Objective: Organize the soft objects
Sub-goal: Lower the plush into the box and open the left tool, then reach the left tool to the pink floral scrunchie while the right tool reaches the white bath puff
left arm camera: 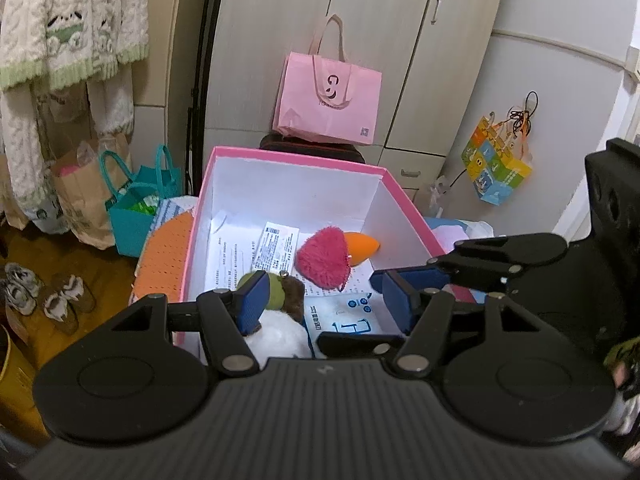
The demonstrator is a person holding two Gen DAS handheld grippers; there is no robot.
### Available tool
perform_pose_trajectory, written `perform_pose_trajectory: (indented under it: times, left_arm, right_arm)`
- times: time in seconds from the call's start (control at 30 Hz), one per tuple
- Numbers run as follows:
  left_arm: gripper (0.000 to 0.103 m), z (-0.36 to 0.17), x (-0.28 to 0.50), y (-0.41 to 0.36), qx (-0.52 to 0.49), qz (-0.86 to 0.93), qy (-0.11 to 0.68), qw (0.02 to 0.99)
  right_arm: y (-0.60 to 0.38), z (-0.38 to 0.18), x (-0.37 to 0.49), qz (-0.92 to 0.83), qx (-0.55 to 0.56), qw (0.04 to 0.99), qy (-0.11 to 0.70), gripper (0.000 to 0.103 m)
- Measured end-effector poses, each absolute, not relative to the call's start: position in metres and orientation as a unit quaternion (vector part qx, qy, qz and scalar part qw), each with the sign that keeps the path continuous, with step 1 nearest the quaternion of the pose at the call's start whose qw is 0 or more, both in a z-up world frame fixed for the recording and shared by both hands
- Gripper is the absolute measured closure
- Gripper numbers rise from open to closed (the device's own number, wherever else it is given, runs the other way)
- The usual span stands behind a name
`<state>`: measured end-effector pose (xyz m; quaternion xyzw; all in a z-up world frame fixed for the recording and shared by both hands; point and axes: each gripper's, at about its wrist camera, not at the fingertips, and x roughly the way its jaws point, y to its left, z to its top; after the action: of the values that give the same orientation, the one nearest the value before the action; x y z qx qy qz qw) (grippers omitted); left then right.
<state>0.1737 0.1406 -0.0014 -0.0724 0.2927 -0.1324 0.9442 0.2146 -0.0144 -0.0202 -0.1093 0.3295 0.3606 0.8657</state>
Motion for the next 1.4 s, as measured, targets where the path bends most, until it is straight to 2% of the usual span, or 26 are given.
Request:
perform_pose_trajectory:
  times: [0.87,1.4]
  left_arm:
    - [0.033,0.045,0.098,0.099,0.011,-0.173,0.284,0.943]
    - [0.032,0.046,0.086,0.026,0.053,-0.258,0.287,0.921]
  right_arm:
    - [-0.078,0.019,0.145,0.336,-0.146,0.89,0.272,0.029]
    - [-0.188,-0.002,0.103,0.289,-0.128,0.917,0.244,0.028]
